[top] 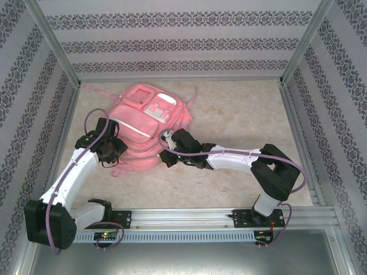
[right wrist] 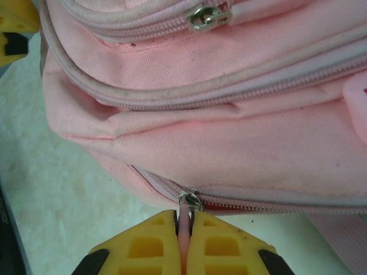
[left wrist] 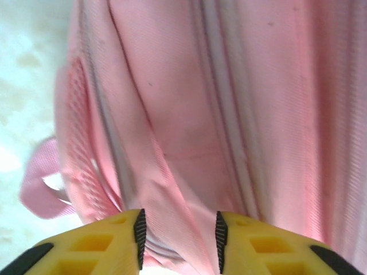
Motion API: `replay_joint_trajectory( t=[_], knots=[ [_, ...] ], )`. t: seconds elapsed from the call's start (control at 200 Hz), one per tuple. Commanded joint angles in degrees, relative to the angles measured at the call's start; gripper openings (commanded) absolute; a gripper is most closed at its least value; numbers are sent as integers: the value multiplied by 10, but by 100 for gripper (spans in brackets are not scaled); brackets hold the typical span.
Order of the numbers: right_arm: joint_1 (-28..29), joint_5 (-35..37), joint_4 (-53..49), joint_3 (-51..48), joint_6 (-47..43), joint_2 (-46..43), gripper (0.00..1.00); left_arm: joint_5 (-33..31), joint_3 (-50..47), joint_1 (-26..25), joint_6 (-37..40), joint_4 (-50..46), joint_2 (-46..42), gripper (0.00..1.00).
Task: Pack the student bag
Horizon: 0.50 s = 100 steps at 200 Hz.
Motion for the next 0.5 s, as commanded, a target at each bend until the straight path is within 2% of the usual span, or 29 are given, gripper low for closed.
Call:
replay_joint_trajectory(
  t=[0.0, 0.095, 0.19, 0.34, 0.44, 0.495],
  knots=[
    [6, 3, 17, 25, 10, 8, 0, 56, -27, -12, -47, -4, -48, 42],
    [6, 1, 17, 25, 10, 11, 0, 68, -46, -39, -86, 14, -77, 43],
    [6, 1, 17, 25, 11, 12, 0, 65, -57, -86, -137, 41, -85, 43],
    [6, 4, 15, 22, 11, 10, 0, 46, -65, -174, -217, 104, -55, 45],
    [6, 5, 15, 18, 11, 6, 0, 28, -66, -209, -261, 137, -31, 48],
    [6, 4, 17, 16, 13, 4, 0, 7, -63, -223, -272, 141, -22, 53]
  ],
)
